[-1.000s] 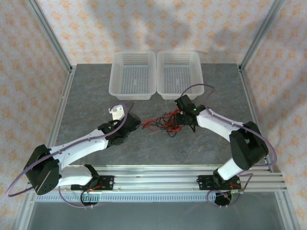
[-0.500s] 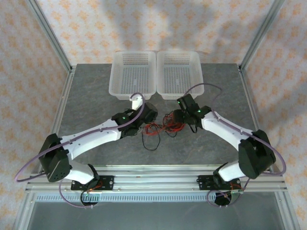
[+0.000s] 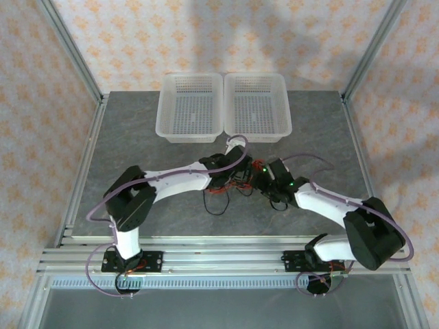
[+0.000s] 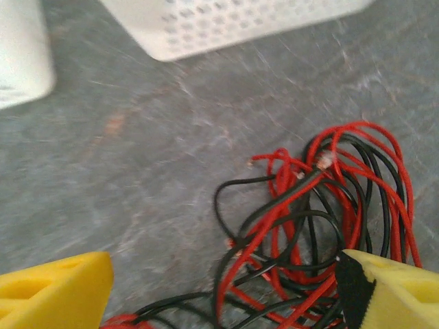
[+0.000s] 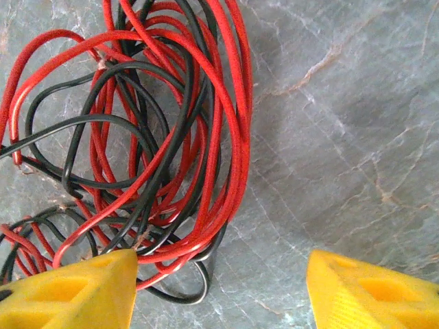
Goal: Untangle the cables
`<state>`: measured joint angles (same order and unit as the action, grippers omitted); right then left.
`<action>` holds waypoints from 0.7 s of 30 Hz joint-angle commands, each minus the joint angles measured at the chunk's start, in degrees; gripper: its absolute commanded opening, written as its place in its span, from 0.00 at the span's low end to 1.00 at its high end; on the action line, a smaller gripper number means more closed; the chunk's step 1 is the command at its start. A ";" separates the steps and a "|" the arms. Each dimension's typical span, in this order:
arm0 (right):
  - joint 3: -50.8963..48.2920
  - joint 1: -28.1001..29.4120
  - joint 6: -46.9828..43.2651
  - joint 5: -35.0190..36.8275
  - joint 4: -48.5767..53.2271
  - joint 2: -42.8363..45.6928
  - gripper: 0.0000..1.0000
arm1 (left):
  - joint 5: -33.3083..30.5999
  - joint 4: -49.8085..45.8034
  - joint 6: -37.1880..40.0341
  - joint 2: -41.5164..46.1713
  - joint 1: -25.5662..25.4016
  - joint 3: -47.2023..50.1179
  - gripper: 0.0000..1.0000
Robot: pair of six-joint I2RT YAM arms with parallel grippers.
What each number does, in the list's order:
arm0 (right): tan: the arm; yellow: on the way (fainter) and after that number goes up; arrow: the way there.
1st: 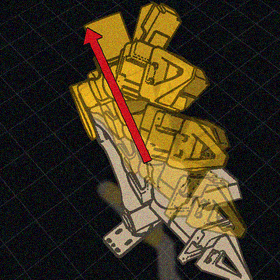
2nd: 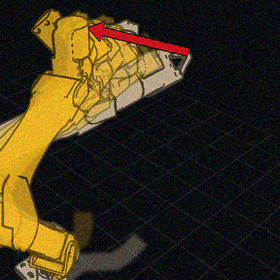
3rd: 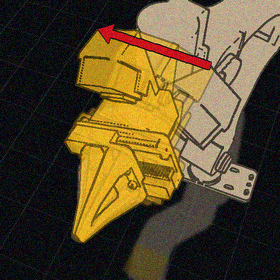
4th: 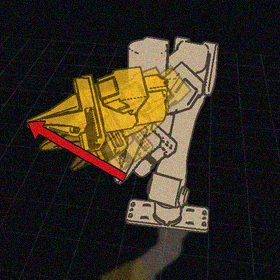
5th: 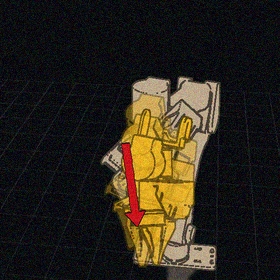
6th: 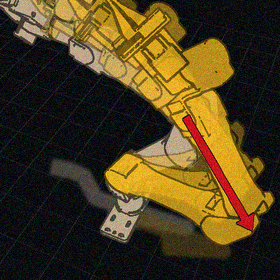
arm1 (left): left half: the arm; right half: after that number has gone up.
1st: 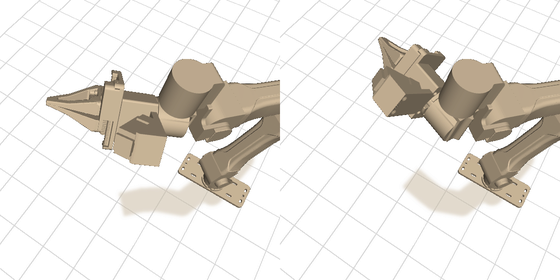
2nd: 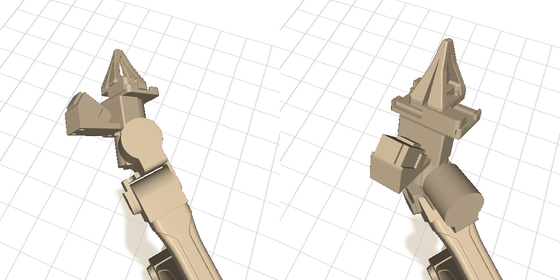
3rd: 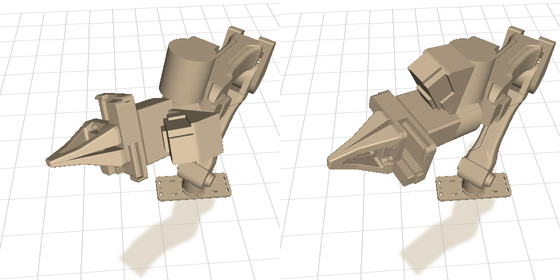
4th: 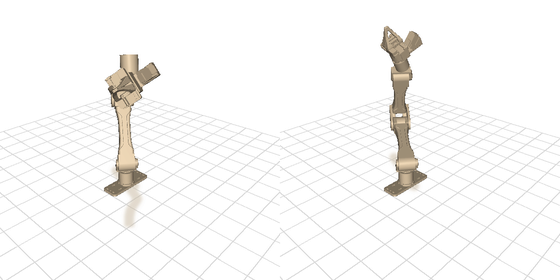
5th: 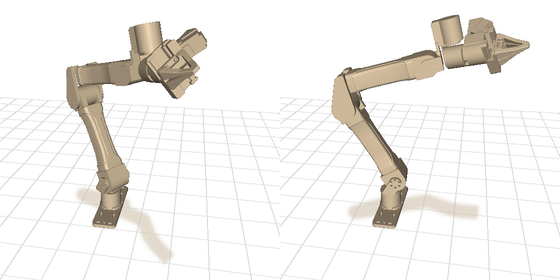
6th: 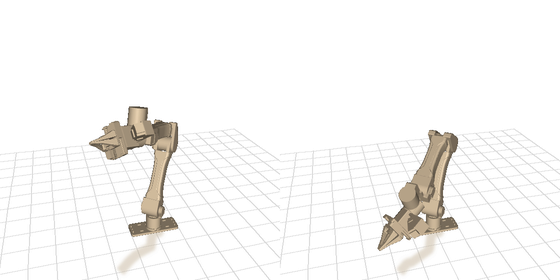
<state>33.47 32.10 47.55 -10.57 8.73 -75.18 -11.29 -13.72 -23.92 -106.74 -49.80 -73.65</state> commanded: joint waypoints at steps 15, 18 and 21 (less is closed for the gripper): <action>-1.40 -0.46 7.02 -1.51 -16.24 -10.62 0.37 | 3.69 5.10 -0.35 -12.00 -0.03 -1.06 0.53; -0.96 -0.50 4.43 -0.50 -15.47 -11.04 0.22 | 2.38 4.75 -2.52 -11.65 0.32 1.53 0.26; -0.23 -0.88 0.41 0.96 -13.18 -10.76 0.09 | 0.70 5.17 -4.64 -8.84 0.36 5.91 0.10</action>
<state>31.83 30.96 51.59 -7.49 7.99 -81.17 -7.84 -4.89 -26.30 -116.81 -49.87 -72.31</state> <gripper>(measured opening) 0.118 0.133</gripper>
